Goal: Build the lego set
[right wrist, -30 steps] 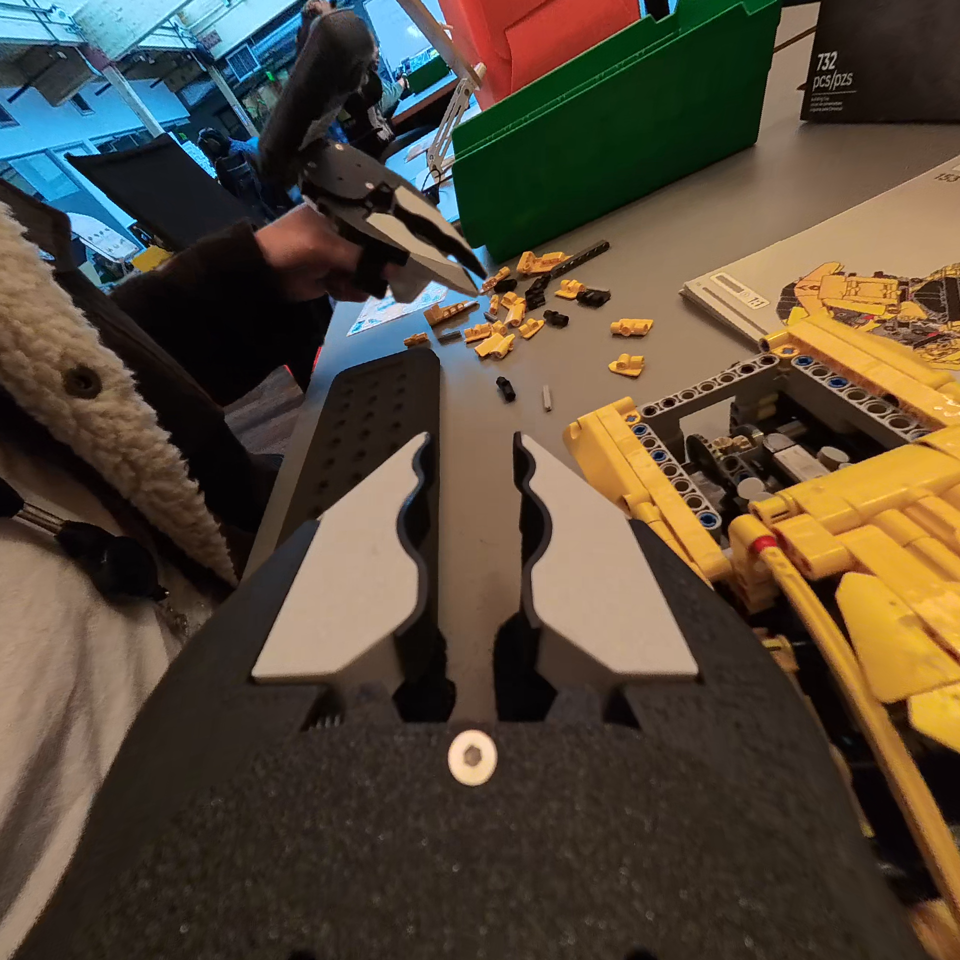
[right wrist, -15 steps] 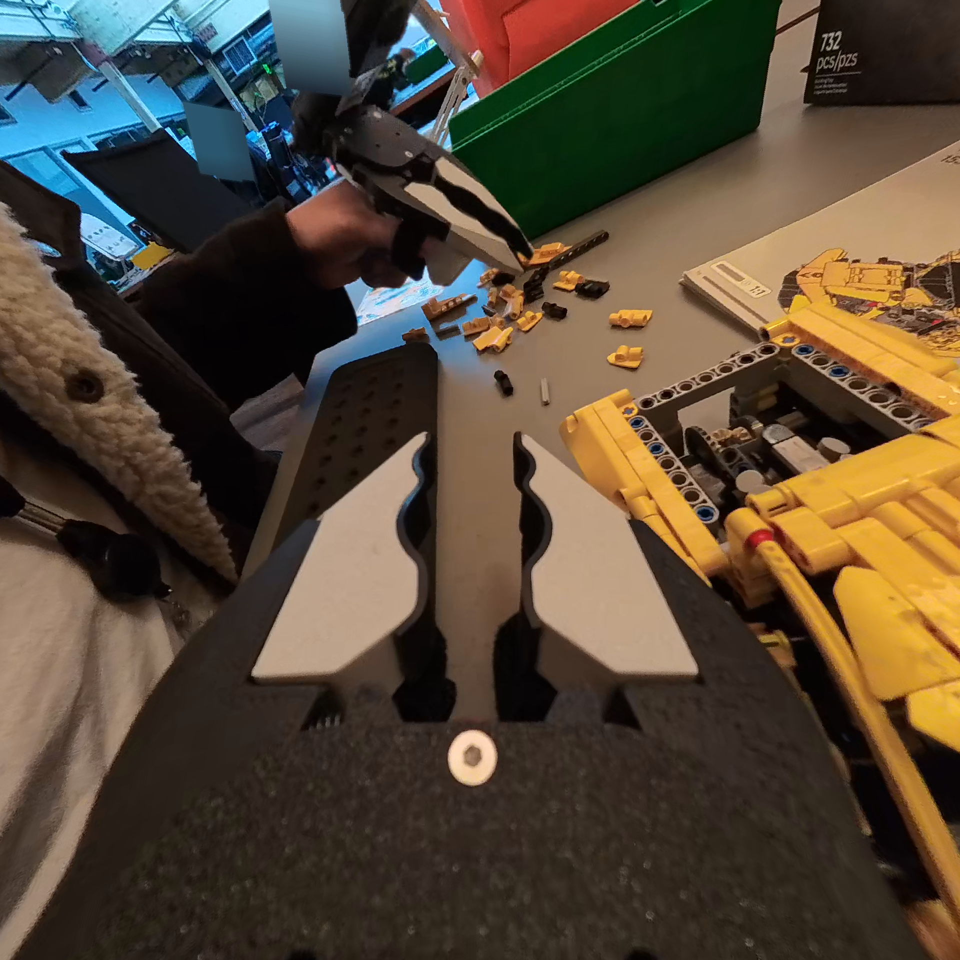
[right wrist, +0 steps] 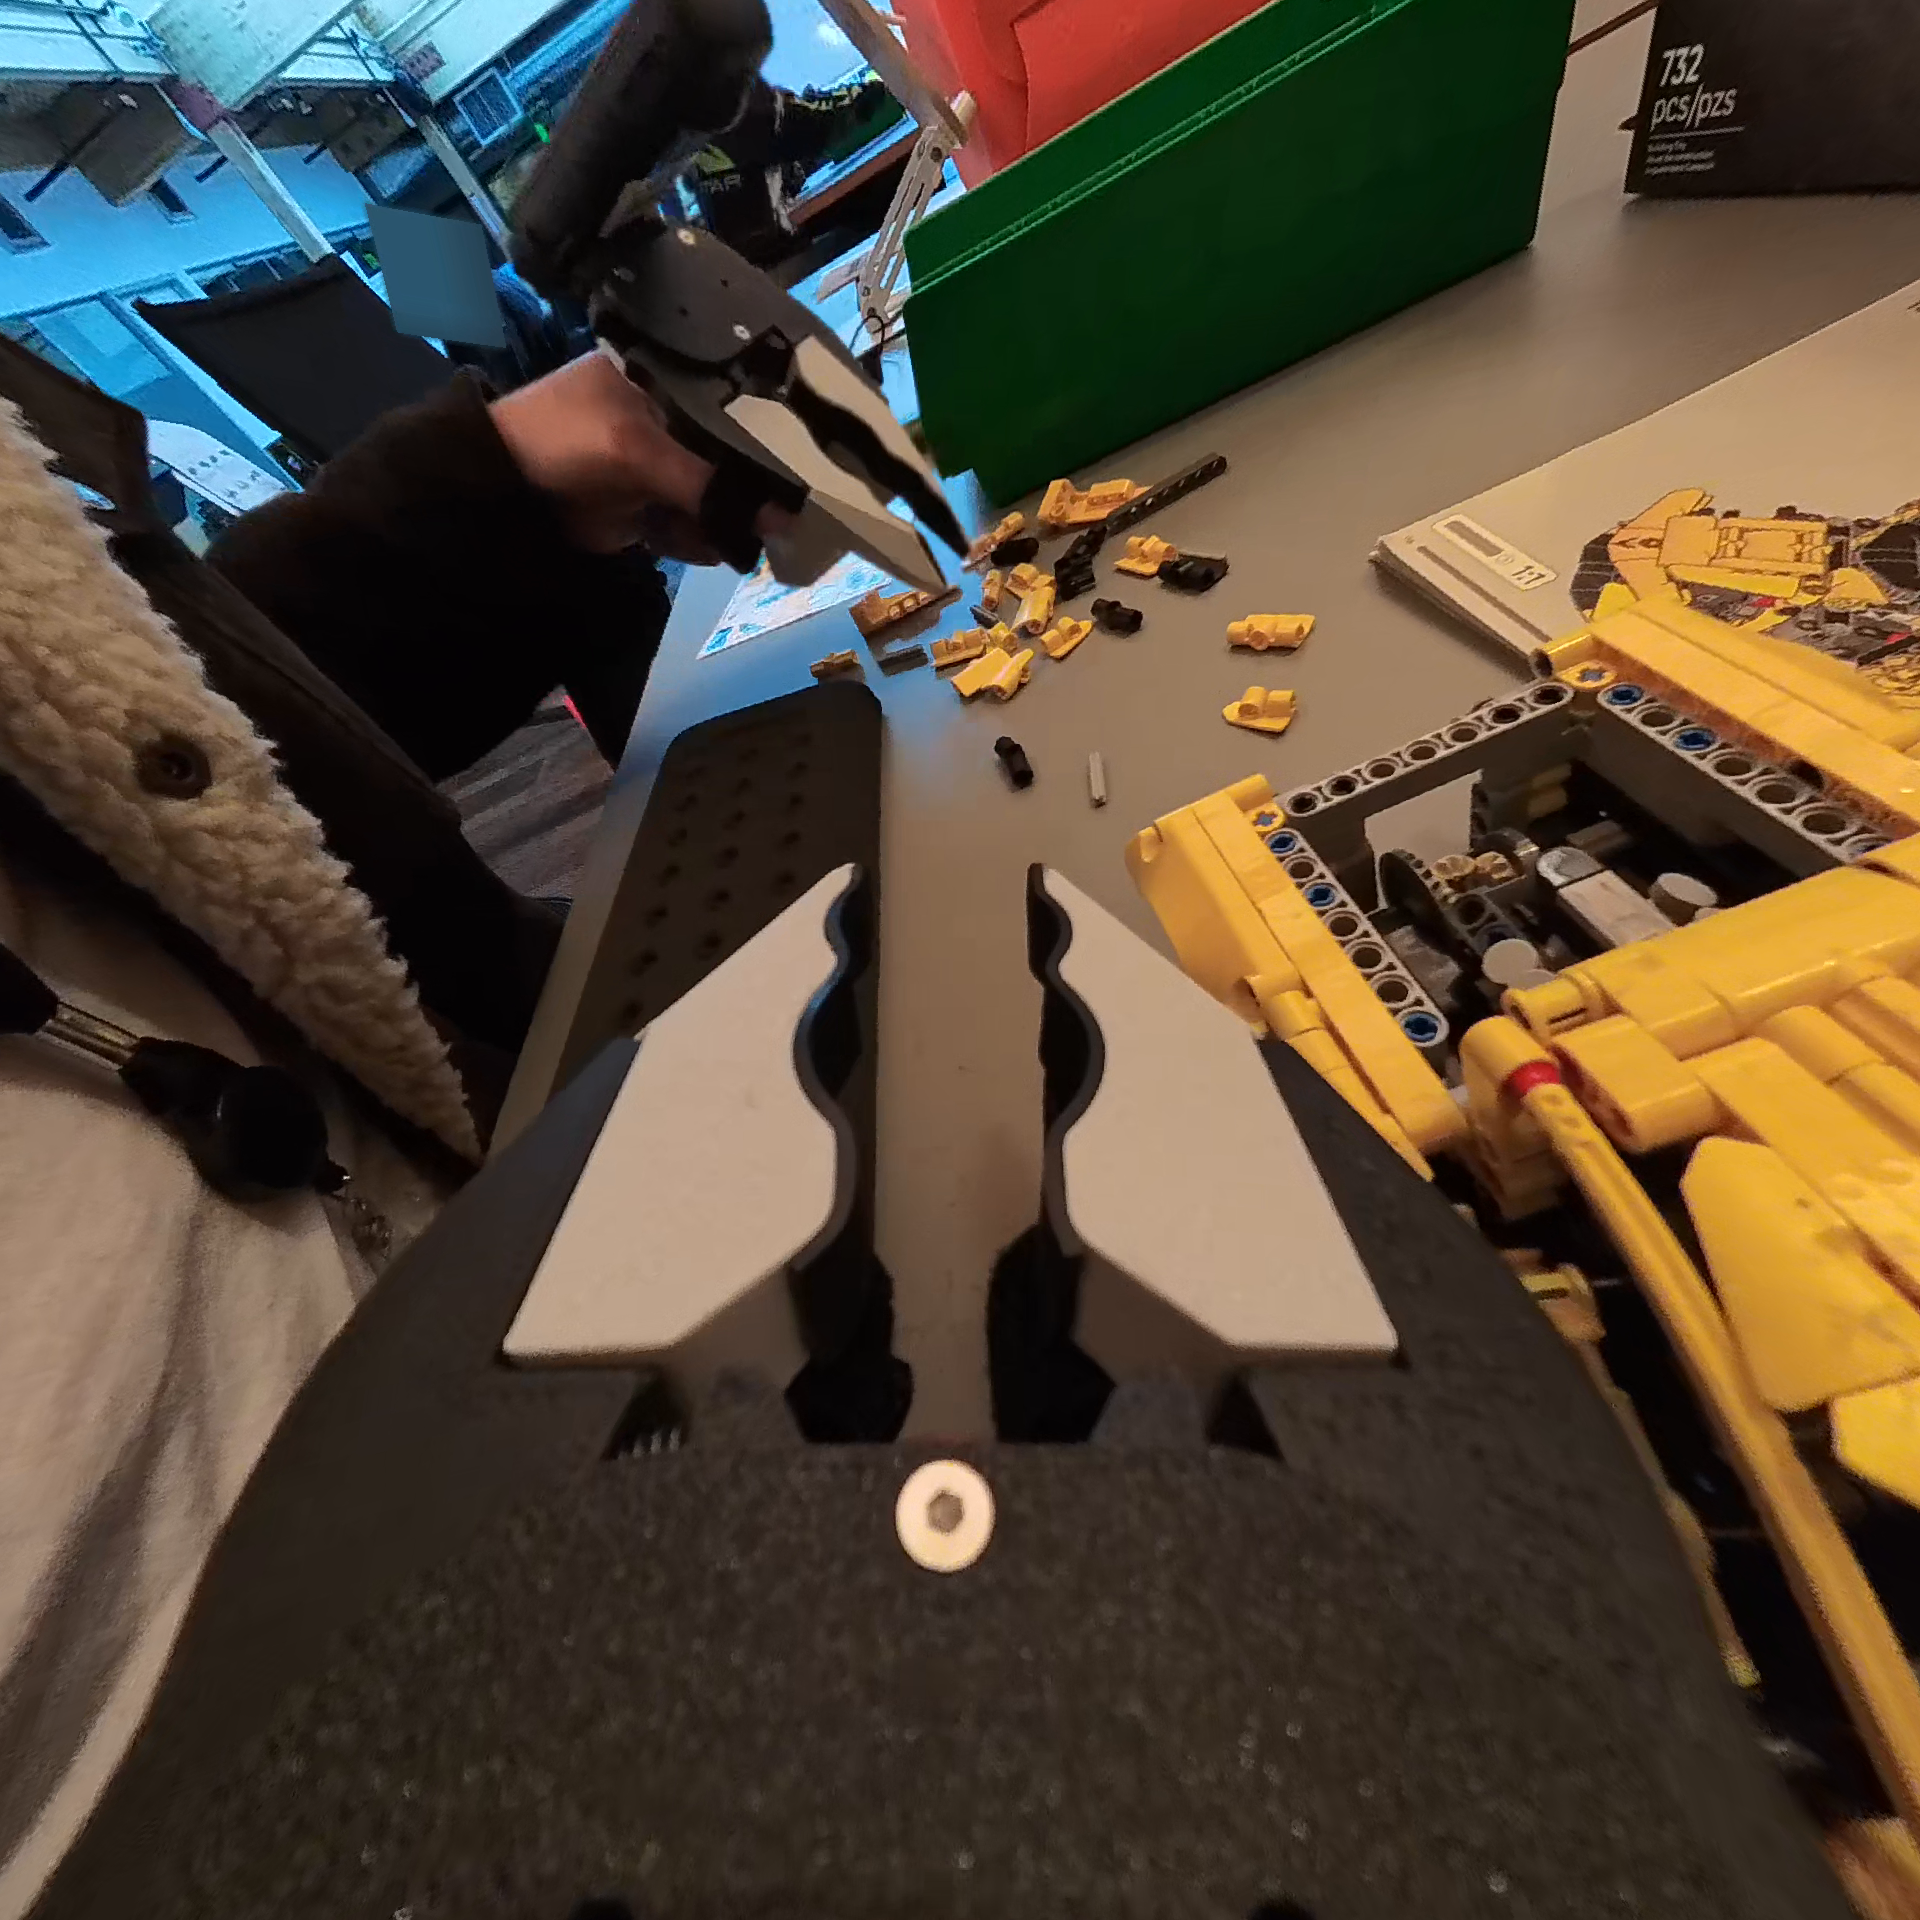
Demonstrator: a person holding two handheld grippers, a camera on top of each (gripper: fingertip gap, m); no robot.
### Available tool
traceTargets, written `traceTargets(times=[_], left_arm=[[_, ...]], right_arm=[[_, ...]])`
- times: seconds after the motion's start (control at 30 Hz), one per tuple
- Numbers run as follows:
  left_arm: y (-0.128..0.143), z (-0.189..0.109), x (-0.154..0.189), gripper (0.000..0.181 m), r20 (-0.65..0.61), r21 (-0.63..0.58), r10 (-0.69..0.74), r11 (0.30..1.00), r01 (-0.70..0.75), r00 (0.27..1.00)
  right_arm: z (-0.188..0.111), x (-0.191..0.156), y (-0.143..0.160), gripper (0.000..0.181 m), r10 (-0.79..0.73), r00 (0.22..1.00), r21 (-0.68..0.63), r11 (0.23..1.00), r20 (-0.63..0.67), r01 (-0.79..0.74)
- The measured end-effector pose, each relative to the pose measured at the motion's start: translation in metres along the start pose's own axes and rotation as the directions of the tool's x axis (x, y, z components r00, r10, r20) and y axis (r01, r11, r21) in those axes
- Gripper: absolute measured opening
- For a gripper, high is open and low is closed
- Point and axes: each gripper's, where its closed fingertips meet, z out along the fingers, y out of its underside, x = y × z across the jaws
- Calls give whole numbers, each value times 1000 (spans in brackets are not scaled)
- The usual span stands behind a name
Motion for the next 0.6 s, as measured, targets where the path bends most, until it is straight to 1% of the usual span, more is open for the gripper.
traceTargets(times=[0.07, 0.17, 0.27, 0.4, 0.5, 0.6], left_arm=[[2, -3, 12, 27, -40, 16, 25, 1000, -24, 999], [0, 1, 33, 28, -109, 43, 54, 998, -50, 993], [4, 9, 41, 29, -121, 12, 83, 997, -83, 989], [10, 8, 38, 29, -100, -13, 79, 997, -81, 992], [22, -4, 25, 30, -48, -30, 62, 998, -63, 997], [36, -20, 8, 30, 3, -39, 12, 999, -12, 1000]], right_arm=[[1, -1, 0, 28, -2, 1000, -2, 1000, 2, 2], [1, -1, 1, 28, -7, 1000, -7, 1000, 3, 7], [1, -2, 2, 28, -10, 1000, -11, 1000, 1, 10], [0, -1, 0, 28, -6, 1000, -3, 1000, -1, 6], [0, -2, 0, 28, -1, 1000, -2, 1000, 4, 1], [1, -3, 2, 28, -5, 1000, -10, 1000, 8, 5]])
